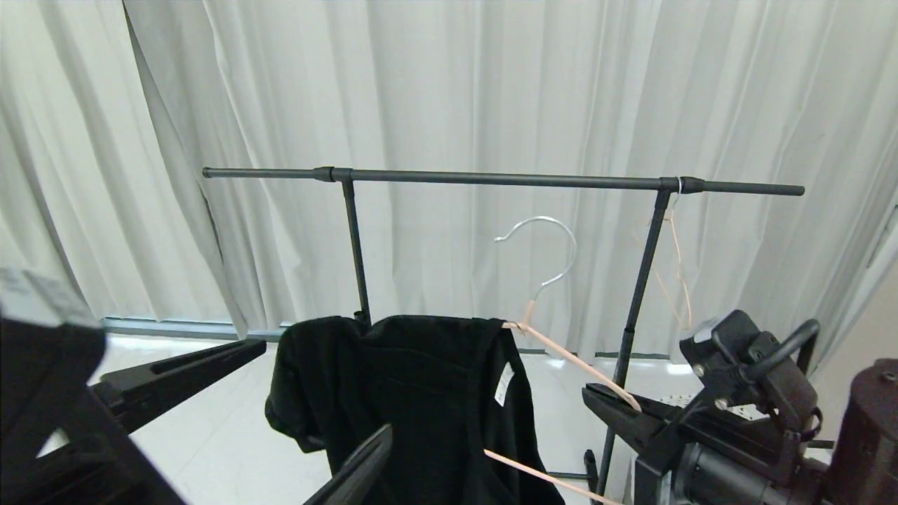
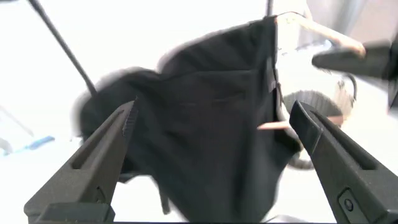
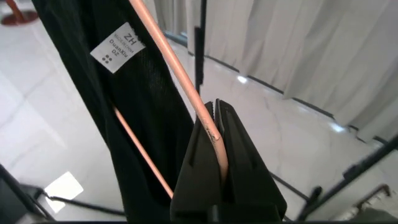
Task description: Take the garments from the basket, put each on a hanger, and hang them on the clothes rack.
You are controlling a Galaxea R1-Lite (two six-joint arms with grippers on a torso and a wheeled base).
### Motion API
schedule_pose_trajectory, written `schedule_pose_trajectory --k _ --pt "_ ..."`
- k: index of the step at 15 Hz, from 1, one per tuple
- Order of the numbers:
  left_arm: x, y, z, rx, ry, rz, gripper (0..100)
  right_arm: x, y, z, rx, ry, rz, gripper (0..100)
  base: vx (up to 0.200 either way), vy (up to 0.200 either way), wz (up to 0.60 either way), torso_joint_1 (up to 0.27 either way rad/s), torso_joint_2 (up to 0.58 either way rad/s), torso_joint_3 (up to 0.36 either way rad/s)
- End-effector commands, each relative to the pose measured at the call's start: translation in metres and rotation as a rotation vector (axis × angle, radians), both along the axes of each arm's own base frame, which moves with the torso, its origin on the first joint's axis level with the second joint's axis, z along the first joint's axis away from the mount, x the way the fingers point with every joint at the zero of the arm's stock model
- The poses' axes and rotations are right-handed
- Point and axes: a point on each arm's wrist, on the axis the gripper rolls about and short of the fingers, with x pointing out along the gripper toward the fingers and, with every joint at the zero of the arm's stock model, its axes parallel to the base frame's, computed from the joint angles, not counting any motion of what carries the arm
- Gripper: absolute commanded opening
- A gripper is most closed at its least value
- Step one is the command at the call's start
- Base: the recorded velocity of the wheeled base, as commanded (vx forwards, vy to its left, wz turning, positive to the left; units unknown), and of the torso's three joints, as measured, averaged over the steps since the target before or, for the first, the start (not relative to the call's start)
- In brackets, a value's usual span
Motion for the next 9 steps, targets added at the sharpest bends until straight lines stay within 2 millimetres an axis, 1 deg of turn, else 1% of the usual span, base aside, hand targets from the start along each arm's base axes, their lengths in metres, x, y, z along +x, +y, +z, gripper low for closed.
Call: schedule_pose_trajectory --k 1,2,3,4,5,6,7,8,9 --pt "-0.014 0.056 -0.002 0.013 -0.073 -0.152 100 -0.013 -0.019 -0.003 0.000 -0.006 0.019 0 0.000 0.000 0.00 0.000 0.00 0.000" --pt "-0.012 0.057 -0.005 0.046 -0.066 -0.164 100 -0.021 -0.026 -0.004 0.008 -0.011 0.039 0 0.000 0.000 0.00 0.000 0.00 0.000" --pt "-0.012 0.054 -0.006 0.049 -0.048 -0.222 100 -0.030 -0.034 -0.007 0.005 -0.017 0.068 0 0.000 0.000 0.00 0.000 0.00 0.000" --pt "-0.011 0.047 -0.009 0.066 -0.020 -0.284 100 -0.041 -0.042 -0.011 -0.014 -0.034 0.117 0 0.000 0.000 0.00 0.000 0.00 0.000" --pt "-0.009 0.040 -0.014 0.094 0.008 -0.324 100 -0.051 -0.050 -0.020 -0.045 -0.037 0.164 0 0.000 0.000 0.00 0.000 0.00 0.000" --pt "-0.008 0.033 -0.023 0.125 0.043 -0.362 100 -0.059 -0.058 -0.026 -0.058 -0.039 0.204 0 0.000 0.000 0.00 0.000 0.00 0.000" --pt "-0.006 0.026 -0.029 0.149 0.083 -0.417 100 -0.066 -0.063 -0.031 -0.068 -0.038 0.243 0 0.000 0.000 0.00 0.000 0.00 0.000" --pt "-0.007 0.018 -0.033 0.164 0.119 -0.491 100 -0.070 -0.064 -0.032 -0.068 -0.040 0.269 0 0.000 0.000 0.00 0.000 0.00 0.000" --pt "-0.007 0.017 -0.034 0.169 0.126 -0.510 100 -0.070 -0.064 -0.032 -0.068 -0.040 0.274 0 0.000 0.000 0.00 0.000 0.00 0.000"
